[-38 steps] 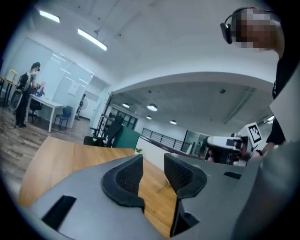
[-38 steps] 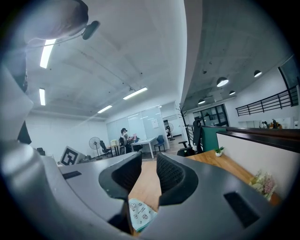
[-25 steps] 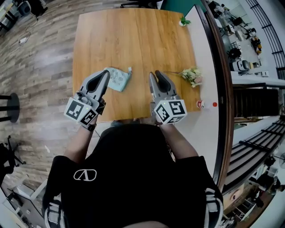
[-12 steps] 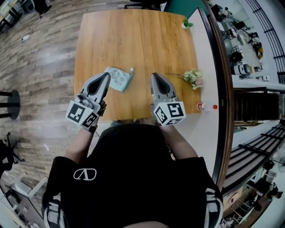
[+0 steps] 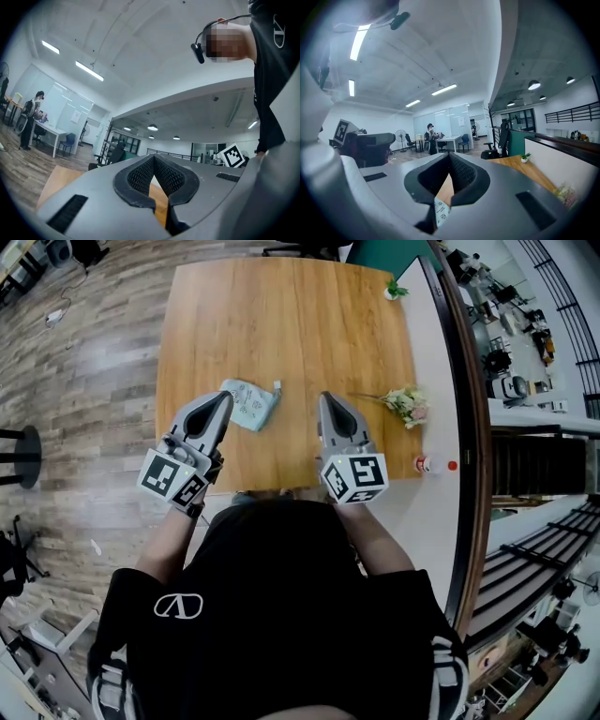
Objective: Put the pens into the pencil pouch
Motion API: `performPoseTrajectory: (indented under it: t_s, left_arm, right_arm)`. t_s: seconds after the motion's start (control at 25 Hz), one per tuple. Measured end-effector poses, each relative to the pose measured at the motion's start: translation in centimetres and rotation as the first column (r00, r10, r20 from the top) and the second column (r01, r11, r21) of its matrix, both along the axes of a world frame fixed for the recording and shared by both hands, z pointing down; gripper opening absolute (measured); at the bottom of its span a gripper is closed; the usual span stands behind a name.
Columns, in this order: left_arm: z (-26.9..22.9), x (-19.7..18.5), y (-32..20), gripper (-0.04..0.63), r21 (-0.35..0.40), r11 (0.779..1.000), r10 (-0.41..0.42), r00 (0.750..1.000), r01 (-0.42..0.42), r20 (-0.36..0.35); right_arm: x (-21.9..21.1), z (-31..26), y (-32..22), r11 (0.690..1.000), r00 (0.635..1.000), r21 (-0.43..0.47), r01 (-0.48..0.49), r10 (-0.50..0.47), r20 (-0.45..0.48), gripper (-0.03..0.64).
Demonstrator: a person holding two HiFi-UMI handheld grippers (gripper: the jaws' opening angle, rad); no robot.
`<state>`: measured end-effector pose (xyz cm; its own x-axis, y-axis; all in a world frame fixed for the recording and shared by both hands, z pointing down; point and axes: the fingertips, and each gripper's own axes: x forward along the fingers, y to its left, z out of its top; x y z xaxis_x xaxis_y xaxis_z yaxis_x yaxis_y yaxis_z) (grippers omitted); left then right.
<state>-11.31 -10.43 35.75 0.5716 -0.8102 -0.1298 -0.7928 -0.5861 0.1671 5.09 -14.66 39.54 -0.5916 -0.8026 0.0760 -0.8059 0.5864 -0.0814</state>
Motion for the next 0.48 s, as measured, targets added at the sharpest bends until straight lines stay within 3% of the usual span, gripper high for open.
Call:
performPoseTrajectory:
  t_s: [0.48]
  left_arm:
    - [0.28, 0.19, 0.05, 0.003, -0.013, 1.000, 0.001, 1.000, -0.001, -0.006]
  right_arm:
    - [-0.26, -0.27, 0.02, 1.000, 1.000, 0.019, 0.009, -0.009, 0.001, 0.000]
